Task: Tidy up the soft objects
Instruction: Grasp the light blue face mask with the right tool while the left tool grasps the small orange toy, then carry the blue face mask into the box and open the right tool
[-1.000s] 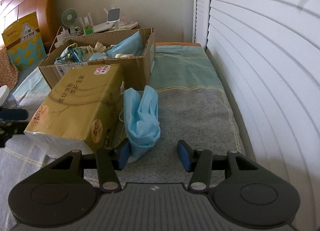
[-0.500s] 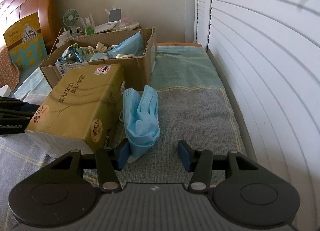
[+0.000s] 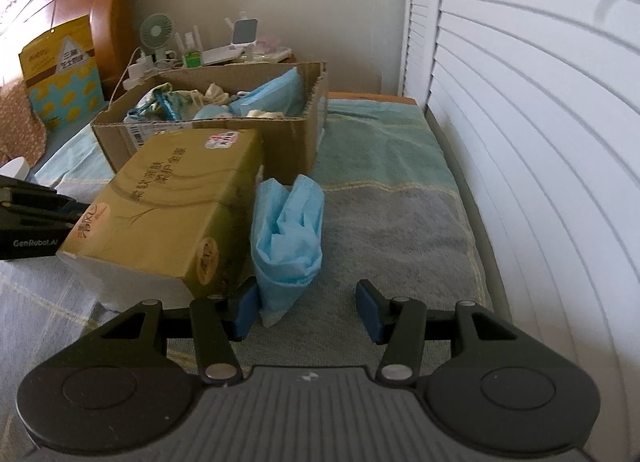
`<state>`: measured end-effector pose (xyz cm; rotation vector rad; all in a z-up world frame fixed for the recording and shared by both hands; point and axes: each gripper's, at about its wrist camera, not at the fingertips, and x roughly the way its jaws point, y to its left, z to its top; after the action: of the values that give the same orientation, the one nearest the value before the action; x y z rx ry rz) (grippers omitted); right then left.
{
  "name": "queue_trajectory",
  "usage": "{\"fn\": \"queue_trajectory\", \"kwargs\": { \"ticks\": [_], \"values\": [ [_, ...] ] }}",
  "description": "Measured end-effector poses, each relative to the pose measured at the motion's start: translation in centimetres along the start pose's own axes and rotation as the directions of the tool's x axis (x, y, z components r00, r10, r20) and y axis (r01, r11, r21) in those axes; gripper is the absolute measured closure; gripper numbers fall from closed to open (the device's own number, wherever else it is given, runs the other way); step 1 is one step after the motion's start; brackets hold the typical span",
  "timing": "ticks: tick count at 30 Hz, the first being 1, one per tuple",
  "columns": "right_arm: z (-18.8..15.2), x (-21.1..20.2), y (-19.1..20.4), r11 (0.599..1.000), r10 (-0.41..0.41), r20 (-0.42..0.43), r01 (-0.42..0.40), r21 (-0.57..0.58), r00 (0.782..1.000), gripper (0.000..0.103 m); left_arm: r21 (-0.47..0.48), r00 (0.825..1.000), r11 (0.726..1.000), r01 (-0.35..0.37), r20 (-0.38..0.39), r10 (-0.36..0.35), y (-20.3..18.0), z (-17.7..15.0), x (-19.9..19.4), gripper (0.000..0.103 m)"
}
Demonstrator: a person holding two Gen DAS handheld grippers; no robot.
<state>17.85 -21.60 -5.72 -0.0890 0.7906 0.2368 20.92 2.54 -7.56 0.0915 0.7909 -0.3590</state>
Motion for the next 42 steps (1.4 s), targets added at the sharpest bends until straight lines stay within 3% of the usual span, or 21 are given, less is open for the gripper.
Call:
{"fn": "queue_trajectory", "kwargs": {
  "ticks": [4, 7, 8, 9, 13, 15, 21, 28, 36, 42],
  "values": [
    [0.4, 0.3, 0.2, 1.0, -0.006, 0.014, 0.006, -0.015, 1.0, 0.047, 0.0, 1.0, 1.0, 0.001, 0.001, -0.001, 0.0, 0.0, 0.0, 0.092],
    [0.7, 0.1, 0.4, 1.0, -0.005, 0.027, 0.006, -0.016, 1.0, 0.059, -0.005, 1.0, 1.0, 0.002, -0.001, -0.002, 0.1, 0.0, -0.1, 0.092],
    [0.7, 0.0, 0.3, 1.0, 0.001, 0.031, 0.0, -0.01, 1.0, 0.071, -0.004, 1.0, 1.0, 0.0, -0.002, 0.0, 0.0, -0.1, -0.1, 0.092],
    [0.8, -0.1, 0.2, 1.0, 0.005, 0.029, -0.005, 0.0, 1.0, 0.073, -0.002, 1.0, 1.0, -0.002, -0.004, 0.002, 0.0, -0.1, -0.1, 0.092],
    [0.8, -0.2, -0.2, 1.0, -0.008, 0.023, 0.007, 0.019, 1.0, 0.071, 0.003, 1.0, 1.0, -0.008, -0.006, 0.008, 0.0, -0.1, -0.2, 0.091],
    [0.9, -0.3, -0.3, 1.0, -0.012, 0.032, 0.011, 0.024, 0.999, 0.065, 0.002, 1.0, 1.0, -0.011, -0.004, 0.011, 0.0, 0.0, -0.1, 0.09],
    [1.7, 0.4, 0.2, 1.0, -0.004, 0.046, 0.004, -0.002, 0.999, 0.064, -0.005, 1.0, 1.0, -0.014, 0.005, 0.014, -0.1, 0.0, 0.2, 0.09],
    [2.0, 0.4, 0.0, 1.0, -0.028, 0.04, 0.028, 0.005, 0.999, 0.075, -0.014, 1.0, 1.0, -0.006, -0.002, 0.006, 0.2, 0.0, -0.3, 0.092],
    [2.6, -2.7, 0.2, 0.998, -0.063, 0.091, 0.064, -0.004, 0.994, 0.076, -0.008, 1.0, 1.0, 0.014, 0.011, -0.013, 0.0, 0.1, -2.3, 0.092],
    [4.3, -5.1, 0.7, 0.998, -0.047, 0.148, 0.051, -0.029, 0.988, 0.076, -0.003, 0.999, 0.999, 0.033, 0.031, -0.032, 0.1, -0.2, -4.4, 0.092]
  ]
}}
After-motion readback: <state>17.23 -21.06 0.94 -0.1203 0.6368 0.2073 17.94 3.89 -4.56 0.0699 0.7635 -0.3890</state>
